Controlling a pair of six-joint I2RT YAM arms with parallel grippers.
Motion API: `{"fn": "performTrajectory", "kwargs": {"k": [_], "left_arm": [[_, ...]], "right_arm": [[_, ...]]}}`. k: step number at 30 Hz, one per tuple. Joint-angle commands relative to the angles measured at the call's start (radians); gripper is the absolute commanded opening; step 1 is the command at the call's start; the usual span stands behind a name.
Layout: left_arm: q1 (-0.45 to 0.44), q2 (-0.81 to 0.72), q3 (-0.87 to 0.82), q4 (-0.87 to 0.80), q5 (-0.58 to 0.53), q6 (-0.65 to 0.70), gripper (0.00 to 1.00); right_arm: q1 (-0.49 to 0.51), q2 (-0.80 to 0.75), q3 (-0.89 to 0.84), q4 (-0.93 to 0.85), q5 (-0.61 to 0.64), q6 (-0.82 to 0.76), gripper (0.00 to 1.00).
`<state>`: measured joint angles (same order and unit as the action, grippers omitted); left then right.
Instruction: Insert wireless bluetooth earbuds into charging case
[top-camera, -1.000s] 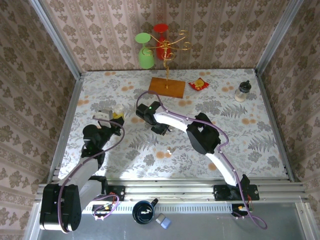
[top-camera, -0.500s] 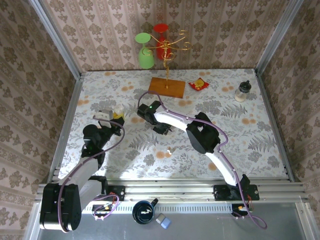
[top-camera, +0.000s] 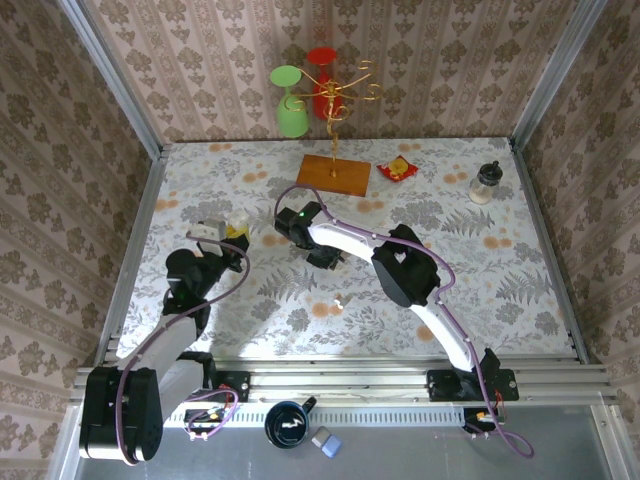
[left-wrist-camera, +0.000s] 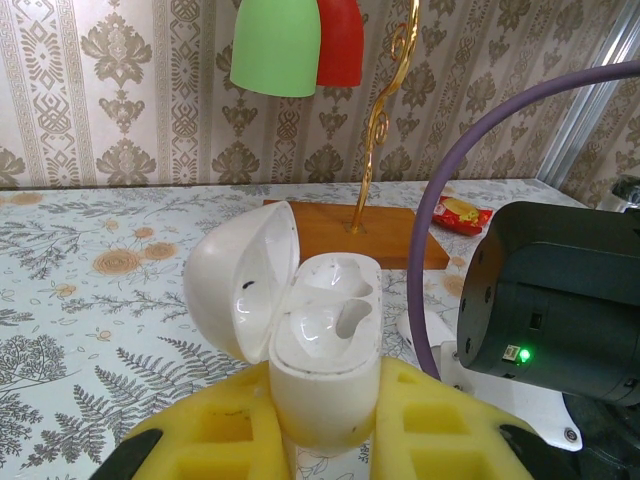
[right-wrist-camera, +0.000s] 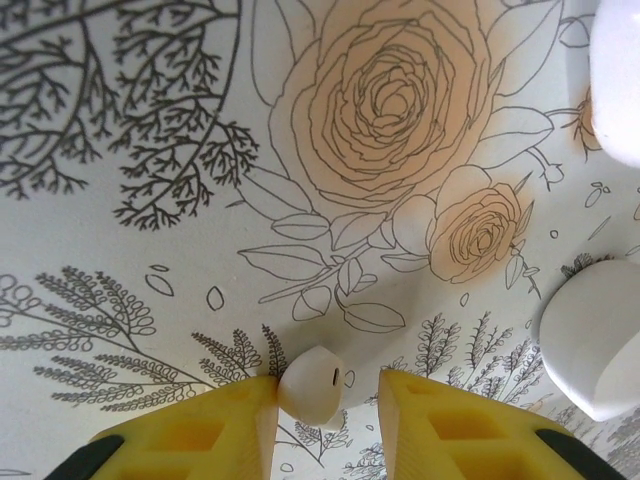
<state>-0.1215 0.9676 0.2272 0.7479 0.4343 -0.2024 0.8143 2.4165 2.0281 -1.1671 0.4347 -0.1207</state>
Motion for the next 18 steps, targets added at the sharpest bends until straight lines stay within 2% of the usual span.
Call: {"fn": "performTrajectory", "kwargs": {"k": [1, 11, 18], "left_arm": [[0.009, 0.003, -0.012, 0.034, 0.020, -0.011, 0.01], [0.008, 0.033, -0.009, 0.056, 0.029, -0.019, 0.01], [0.008, 0.049, -0.008, 0.063, 0.035, -0.017, 0.01]], "right_arm": [[-0.011, 0.075, 0.001, 0.034, 0.009, -0.075, 0.33], [-0.010, 0.127, 0.046, 0.022, 0.024, -0.138, 0.30], [-0.016, 0.030, -0.004, 0.097, -0.017, -0.101, 0.26]]}}
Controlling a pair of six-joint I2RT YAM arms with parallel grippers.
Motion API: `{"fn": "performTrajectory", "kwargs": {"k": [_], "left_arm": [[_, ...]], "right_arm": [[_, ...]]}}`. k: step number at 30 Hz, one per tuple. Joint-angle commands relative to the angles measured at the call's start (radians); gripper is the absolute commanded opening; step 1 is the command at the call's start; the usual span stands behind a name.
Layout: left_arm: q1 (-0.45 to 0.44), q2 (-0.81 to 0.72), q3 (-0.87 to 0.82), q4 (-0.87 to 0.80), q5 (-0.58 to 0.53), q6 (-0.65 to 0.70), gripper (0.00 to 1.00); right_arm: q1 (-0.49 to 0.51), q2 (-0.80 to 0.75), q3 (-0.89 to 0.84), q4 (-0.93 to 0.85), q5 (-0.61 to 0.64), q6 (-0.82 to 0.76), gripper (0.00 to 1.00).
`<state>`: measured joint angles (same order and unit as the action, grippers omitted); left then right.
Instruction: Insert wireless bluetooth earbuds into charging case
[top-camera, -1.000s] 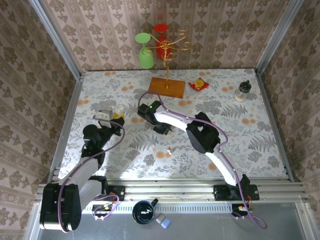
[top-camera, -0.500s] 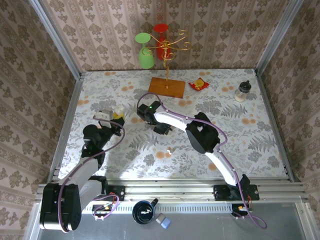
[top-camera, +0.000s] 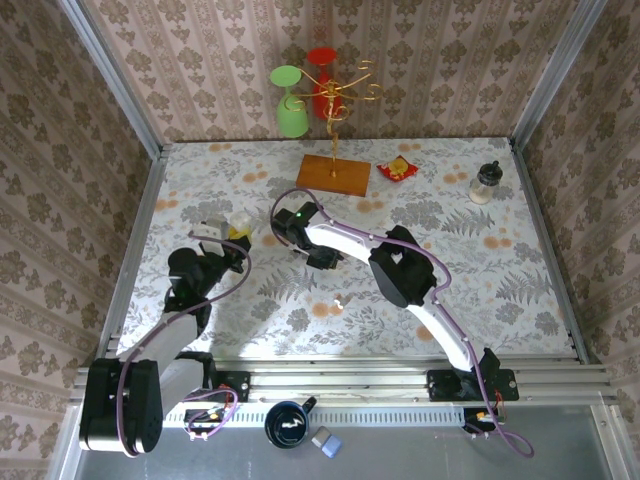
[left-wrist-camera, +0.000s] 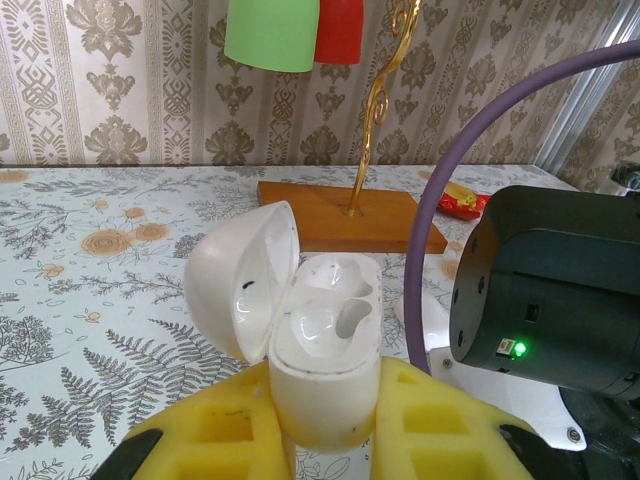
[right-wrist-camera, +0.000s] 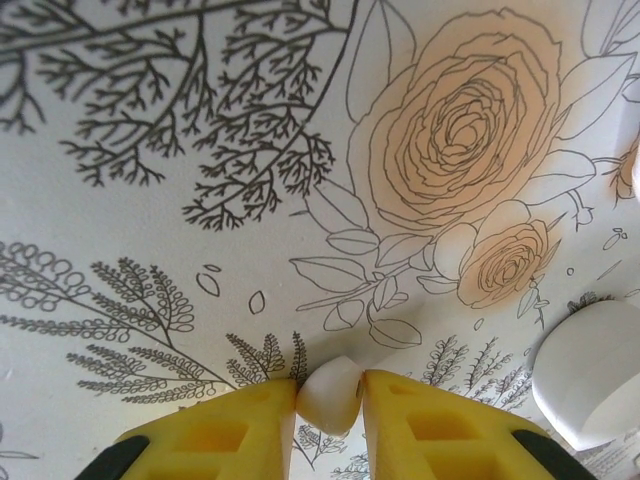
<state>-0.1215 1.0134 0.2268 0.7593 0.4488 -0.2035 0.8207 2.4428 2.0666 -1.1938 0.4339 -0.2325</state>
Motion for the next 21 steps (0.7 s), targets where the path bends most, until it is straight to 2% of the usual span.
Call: {"fn": "performTrajectory", "kwargs": {"k": [1, 5, 14, 21], "left_arm": [[0.009, 0.006, -0.008, 0.055, 0.021, -0.016, 0.01], [0.009, 0.027, -0.009, 0.087, 0.037, -0.017, 0.01], [-0.005, 0.104, 0.002, 0.172, 0.083, -0.027, 0.01], [-0.055, 0.148, 0.048, 0.135, 0.137, 0.034, 0.01]], "right_arm": [[-0.024, -0.019, -0.058, 0.139, -0.021, 0.023, 0.26], [-0.037, -0.126, -0.137, 0.231, -0.081, 0.077, 0.25], [-0.099, -0.432, -0.436, 0.543, -0.256, 0.199, 0.24], [-0.150, -0.673, -0.665, 0.788, -0.477, 0.270, 0.24]]}}
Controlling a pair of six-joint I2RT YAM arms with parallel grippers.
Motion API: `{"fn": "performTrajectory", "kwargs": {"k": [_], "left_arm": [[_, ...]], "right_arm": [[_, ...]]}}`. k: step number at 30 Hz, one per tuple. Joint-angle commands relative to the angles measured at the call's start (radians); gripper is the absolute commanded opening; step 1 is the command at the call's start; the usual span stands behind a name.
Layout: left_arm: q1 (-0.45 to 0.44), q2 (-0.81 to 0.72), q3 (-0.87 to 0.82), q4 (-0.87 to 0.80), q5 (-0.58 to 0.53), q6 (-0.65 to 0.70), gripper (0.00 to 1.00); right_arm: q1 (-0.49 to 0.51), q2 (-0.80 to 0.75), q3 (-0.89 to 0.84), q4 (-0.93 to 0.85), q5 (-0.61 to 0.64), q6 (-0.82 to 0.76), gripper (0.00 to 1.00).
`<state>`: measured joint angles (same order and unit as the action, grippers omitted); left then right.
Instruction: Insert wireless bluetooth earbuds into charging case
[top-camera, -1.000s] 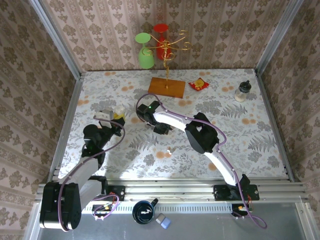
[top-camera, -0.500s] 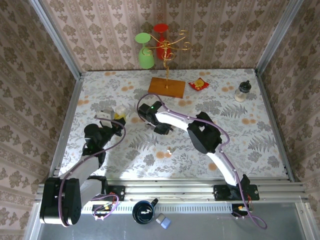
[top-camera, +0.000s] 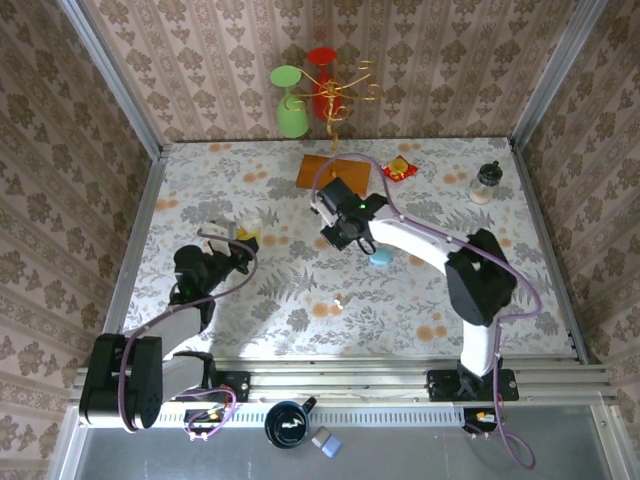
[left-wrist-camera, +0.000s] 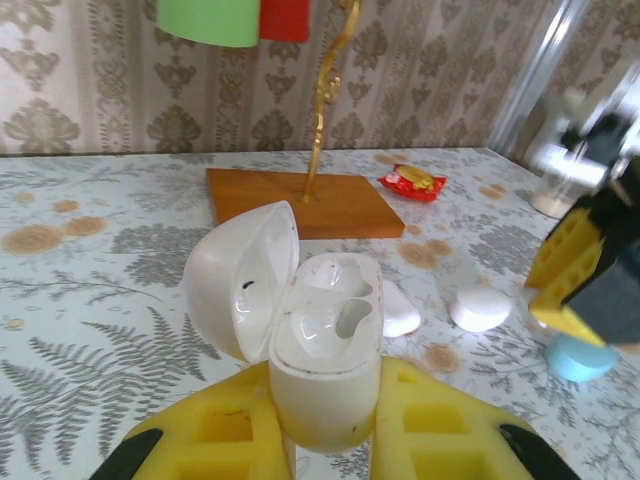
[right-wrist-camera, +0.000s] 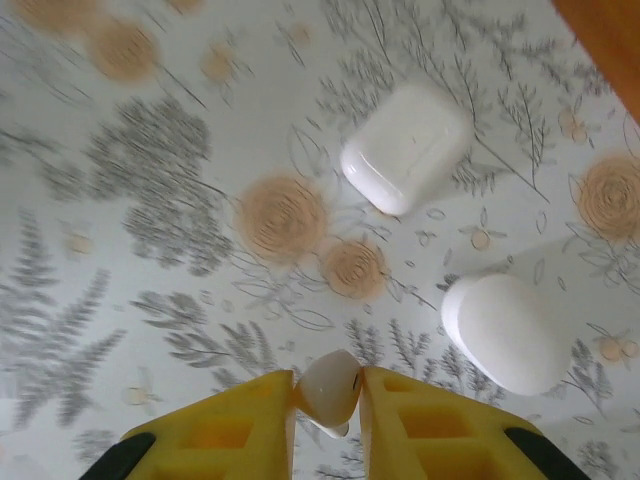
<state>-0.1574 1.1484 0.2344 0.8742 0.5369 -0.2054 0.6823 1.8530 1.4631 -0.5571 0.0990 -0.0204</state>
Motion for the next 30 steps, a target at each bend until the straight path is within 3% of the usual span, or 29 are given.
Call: {"fn": "performTrajectory", "kwargs": {"k": [1, 7, 17, 30], "left_arm": [[-0.028, 0.021, 0.048, 0.019, 0.057, 0.046, 0.01], [-0.090, 0.067, 0.095, 0.009, 0.149, 0.090, 0.01], [-0.184, 0.149, 0.164, 0.017, 0.315, 0.151, 0.01], [-0.256, 0.216, 0.230, 0.039, 0.364, 0.146, 0.01]], "right_arm": [[-0.020, -0.117, -0.092, 0.184, -0.188, 0.070, 0.24], [-0.072, -0.244, -0.206, 0.312, -0.425, 0.150, 0.25], [-0.086, -0.342, -0.290, 0.464, -0.650, 0.175, 0.25], [-0.083, -0.324, -0.262, 0.494, -0.759, 0.177, 0.25]]}}
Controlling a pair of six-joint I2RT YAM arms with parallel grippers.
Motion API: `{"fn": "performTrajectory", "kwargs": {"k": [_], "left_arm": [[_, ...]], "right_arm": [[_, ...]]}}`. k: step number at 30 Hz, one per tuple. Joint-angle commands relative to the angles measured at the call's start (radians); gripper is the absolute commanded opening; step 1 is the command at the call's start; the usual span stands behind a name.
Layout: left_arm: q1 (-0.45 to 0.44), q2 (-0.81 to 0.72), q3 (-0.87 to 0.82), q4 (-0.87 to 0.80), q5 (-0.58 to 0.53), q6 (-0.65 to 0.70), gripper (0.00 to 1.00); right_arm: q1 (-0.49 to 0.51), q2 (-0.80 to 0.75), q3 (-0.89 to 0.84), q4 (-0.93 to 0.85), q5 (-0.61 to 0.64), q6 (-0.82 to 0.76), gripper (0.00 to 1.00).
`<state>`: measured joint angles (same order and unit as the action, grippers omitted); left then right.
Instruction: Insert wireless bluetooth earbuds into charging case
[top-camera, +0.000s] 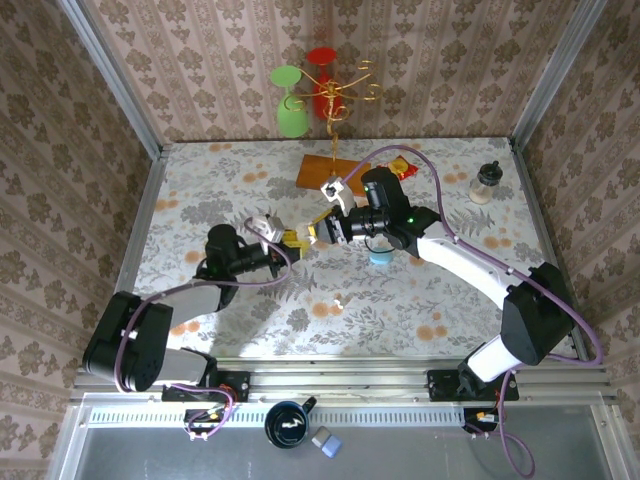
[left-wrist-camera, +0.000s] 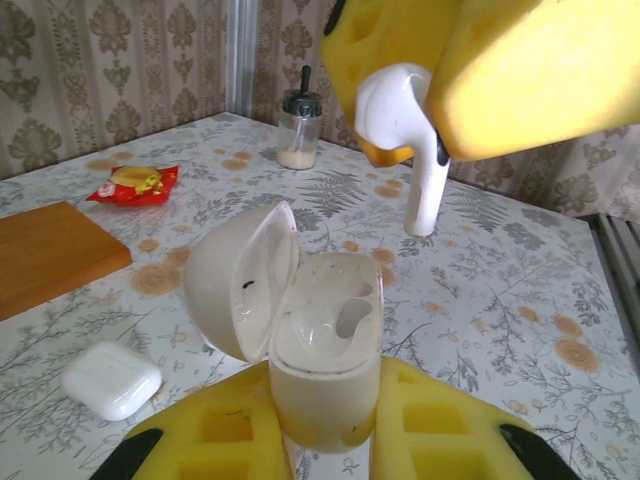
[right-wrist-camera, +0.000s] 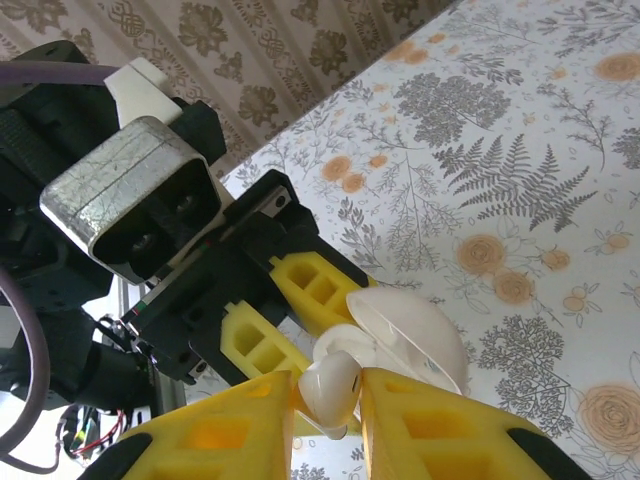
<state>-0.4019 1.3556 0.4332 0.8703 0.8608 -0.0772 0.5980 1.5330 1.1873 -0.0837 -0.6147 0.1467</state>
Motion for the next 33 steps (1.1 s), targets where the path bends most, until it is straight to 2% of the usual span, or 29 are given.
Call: {"fn": "performTrajectory", "kwargs": {"k": [1, 20, 33], "left_arm": [[-0.016, 0.011, 0.034, 0.045, 0.046, 0.017, 0.01], [-0.020, 0.008, 0.025, 0.090, 0.062, -0.013, 0.01], [-0.020, 0.022, 0.027, 0.105, 0.058, -0.010, 0.01]], "right_arm": [[0.001, -0.002, 0.016, 0.020, -0.046, 0.009, 0.25], [0.001, 0.061, 0.048, 0.003, -0.049, 0.006, 0.25], [0.001, 0.057, 0.032, 0.063, -0.090, 0.045, 0.24]]}}
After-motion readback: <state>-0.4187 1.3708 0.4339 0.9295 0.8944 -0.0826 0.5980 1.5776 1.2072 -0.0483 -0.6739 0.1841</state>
